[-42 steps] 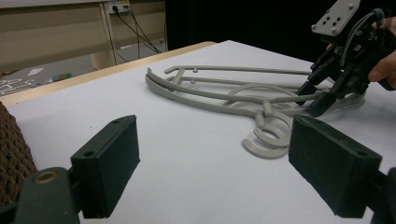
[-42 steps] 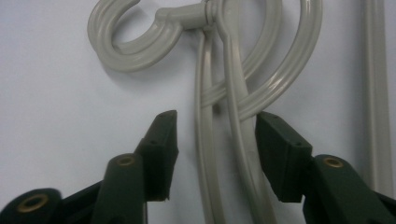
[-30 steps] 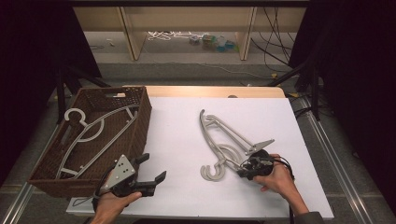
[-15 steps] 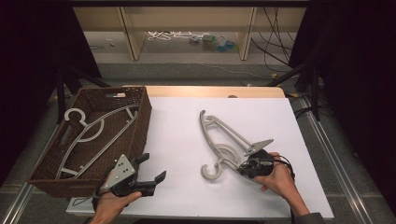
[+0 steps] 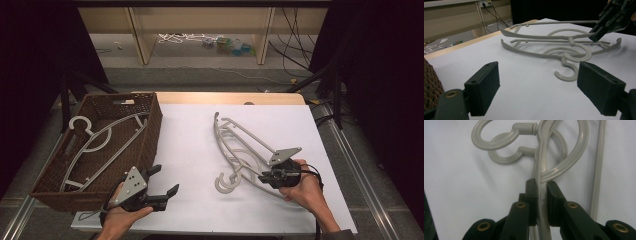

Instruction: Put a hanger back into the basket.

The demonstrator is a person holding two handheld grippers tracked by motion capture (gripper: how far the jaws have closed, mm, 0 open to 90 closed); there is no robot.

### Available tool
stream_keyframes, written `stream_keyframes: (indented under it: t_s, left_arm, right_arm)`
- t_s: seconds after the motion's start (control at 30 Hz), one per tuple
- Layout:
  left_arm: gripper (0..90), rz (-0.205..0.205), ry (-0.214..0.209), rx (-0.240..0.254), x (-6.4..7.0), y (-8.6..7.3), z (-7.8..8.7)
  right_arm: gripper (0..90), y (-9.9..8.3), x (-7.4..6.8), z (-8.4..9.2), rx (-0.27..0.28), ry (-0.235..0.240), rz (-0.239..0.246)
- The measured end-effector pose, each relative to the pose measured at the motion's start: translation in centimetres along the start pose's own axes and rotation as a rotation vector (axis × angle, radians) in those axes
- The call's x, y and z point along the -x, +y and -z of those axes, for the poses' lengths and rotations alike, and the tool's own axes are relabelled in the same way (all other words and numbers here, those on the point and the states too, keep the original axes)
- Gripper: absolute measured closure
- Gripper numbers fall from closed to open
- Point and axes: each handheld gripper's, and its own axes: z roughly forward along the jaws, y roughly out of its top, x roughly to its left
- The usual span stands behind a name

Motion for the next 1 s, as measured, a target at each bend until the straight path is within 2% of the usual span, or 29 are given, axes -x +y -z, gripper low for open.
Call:
stream_keyframes:
  t_s: [0.13, 0.17, 0.23, 0.3, 0.33, 0.37, 0.4, 0.47, 0.53, 0.57, 0.63, 0.73, 0.77, 0.87, 0.93, 1.0]
  left_arm:
    - [18.3, -0.002, -0.003, 0.002, 0.1, 0.1, -0.4]
    - [19.1, -0.018, -0.001, -0.006, 0.1, 0.2, -0.5]
    - [20.0, -0.037, -0.001, -0.015, 0.2, 0.3, -0.8]
    - [20.6, -0.071, 0.019, -0.034, 0.1, 0.8, -1.0]
    - [21.5, -0.076, 0.027, -0.043, 0.0, 1.0, -1.1]
    - [22.5, -0.058, 0.029, -0.048, -0.1, 1.3, -1.2]
    - [22.8, -0.059, 0.033, -0.044, -0.2, 1.5, -1.3]
    - [23.2, -0.089, 0.041, -0.043, -0.3, 2.2, -1.5]
    - [24.9, -0.091, 0.027, -0.059, -0.2, 2.8, -1.8]
    - [26.2, -0.112, 0.018, -0.070, -0.1, 3.4, -2.2]
    - [26.2, -0.128, 0.012, -0.075, -0.1, 3.7, -2.4]
    - [26.3, -0.160, 0.004, -0.108, 0.1, 4.3, -3.2]
    - [26.5, -0.164, 0.010, -0.123, 0.2, 4.5, -3.5]
    - [26.1, -0.188, -0.005, -0.136, 0.3, 5.0, -4.2]
    - [25.7, -0.200, -0.007, -0.134, 0.3, 5.4, -4.8]
    - [25.0, -0.221, -0.012, -0.136, 0.2, 5.8, -5.2]
  right_arm:
    - [81.9, 0.2, -0.4, 0.3, 0.019, 0.013, 0.024]
    - [81.9, 0.3, -0.6, 0.3, 0.035, 0.018, 0.027]
    - [81.9, 0.5, -1.0, 0.6, 0.027, 0.041, 0.046]
    - [81.9, 0.6, -1.3, 0.7, 0.027, 0.038, 0.044]
    - [81.9, 0.6, -1.5, 0.7, 0.039, 0.034, 0.049]
    - [81.9, 0.7, -1.7, 0.8, 0.043, 0.038, 0.059]
    - [81.9, 0.8, -1.8, 0.8, 0.048, 0.049, 0.069]
    - [81.9, 0.8, -2.0, 0.9, 0.047, 0.045, 0.068]
    - [81.9, 0.9, -2.2, 1.1, 0.030, 0.059, 0.078]
    - [82.0, 1.0, -2.5, 1.0, 0.041, 0.065, 0.084]
    - [81.9, 1.1, -2.6, 1.2, 0.029, 0.064, 0.093]
    - [82.0, 1.3, -3.0, 1.2, 0.032, 0.076, 0.103]
    - [81.9, 1.4, -3.2, 1.0, 0.057, 0.075, 0.118]
    - [82.0, 1.5, -3.4, 1.2, 0.052, 0.061, 0.120]
    - [82.0, 1.7, -3.5, 1.3, 0.048, 0.086, 0.132]
    - [81.9, 1.8, -3.8, 1.5, 0.042, 0.078, 0.121]
